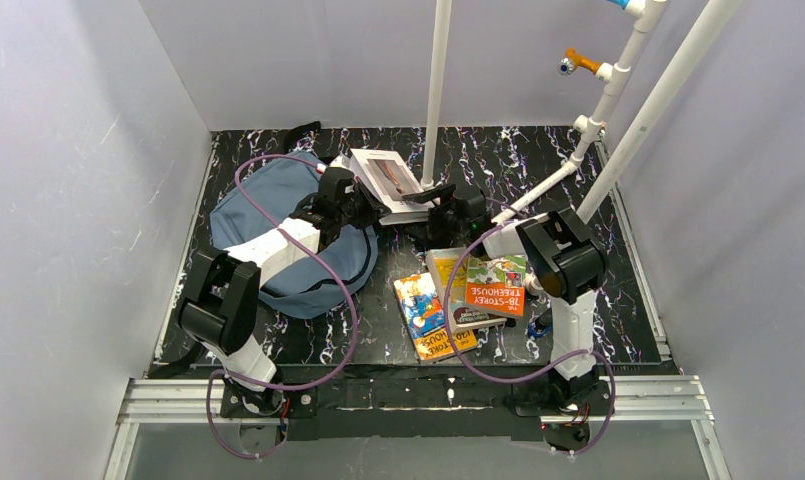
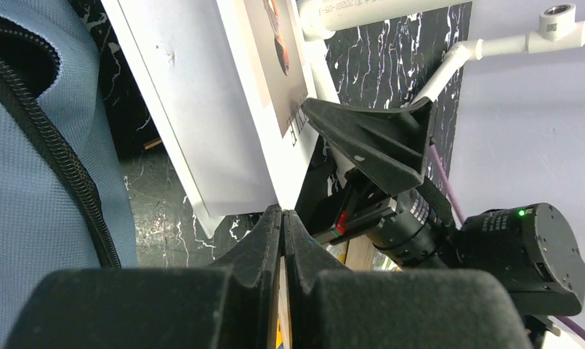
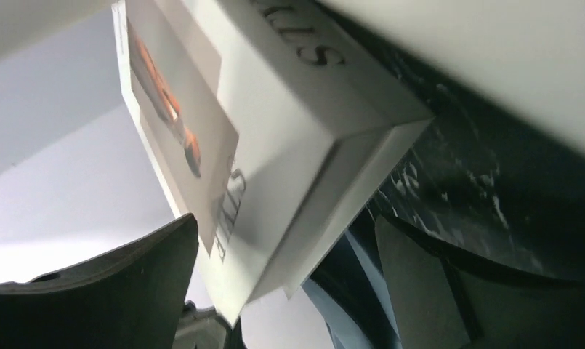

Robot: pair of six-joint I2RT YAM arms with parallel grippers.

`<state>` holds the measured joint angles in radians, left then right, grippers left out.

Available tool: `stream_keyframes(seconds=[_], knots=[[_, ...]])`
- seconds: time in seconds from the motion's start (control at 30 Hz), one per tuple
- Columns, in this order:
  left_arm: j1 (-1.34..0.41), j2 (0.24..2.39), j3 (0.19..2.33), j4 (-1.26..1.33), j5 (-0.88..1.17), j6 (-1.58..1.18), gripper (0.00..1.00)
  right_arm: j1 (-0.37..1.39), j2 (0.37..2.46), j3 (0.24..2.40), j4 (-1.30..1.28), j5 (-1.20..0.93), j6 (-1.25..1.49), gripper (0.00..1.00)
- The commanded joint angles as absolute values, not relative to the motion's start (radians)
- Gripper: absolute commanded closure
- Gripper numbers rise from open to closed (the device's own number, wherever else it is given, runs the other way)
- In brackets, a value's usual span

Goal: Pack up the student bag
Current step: Pick up the book from the center of the board.

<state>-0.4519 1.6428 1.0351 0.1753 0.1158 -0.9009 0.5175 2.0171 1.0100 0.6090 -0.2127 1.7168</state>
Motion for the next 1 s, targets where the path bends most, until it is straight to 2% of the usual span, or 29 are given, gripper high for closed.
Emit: stream_keyframes(seconds=[0.0,0.33,0.5,0.63,0.8,0.87,0.9,0.97], knots=[[-0.443,1.608,1.025,0.178,0.156,-0.893,1.0,0.532,2.062,1.025,0.769,-0.204,1.865,0.02],[-0.429,1.586,0.987,0.177,0.164,-0.887,1.0,0.549,2.196,1.05,0.936,-0.173,1.995,0.04],[-0.423,1.565,0.963,0.176,0.175,-0.87,1.0,0.551,2.187,1.013,0.98,-0.125,1.973,0.21],[-0.421,1.546,0.946,0.176,0.185,-0.866,1.0,0.552,2.197,0.988,1.08,-0.127,1.957,0.45],[-0.42,1.507,0.919,0.174,0.195,-0.85,1.0,0.557,2.183,0.972,1.144,-0.147,1.874,0.64],[-0.416,1.485,0.91,0.164,0.219,-0.84,1.0,0.561,2.162,0.972,1.141,-0.163,1.826,0.68],[-0.412,1.468,0.906,0.155,0.238,-0.833,0.93,0.562,2.15,0.97,1.144,-0.176,1.813,0.71],[-0.401,1.419,0.89,0.133,0.273,-0.829,0.69,0.566,2.124,0.967,1.166,-0.193,1.798,0.75]])
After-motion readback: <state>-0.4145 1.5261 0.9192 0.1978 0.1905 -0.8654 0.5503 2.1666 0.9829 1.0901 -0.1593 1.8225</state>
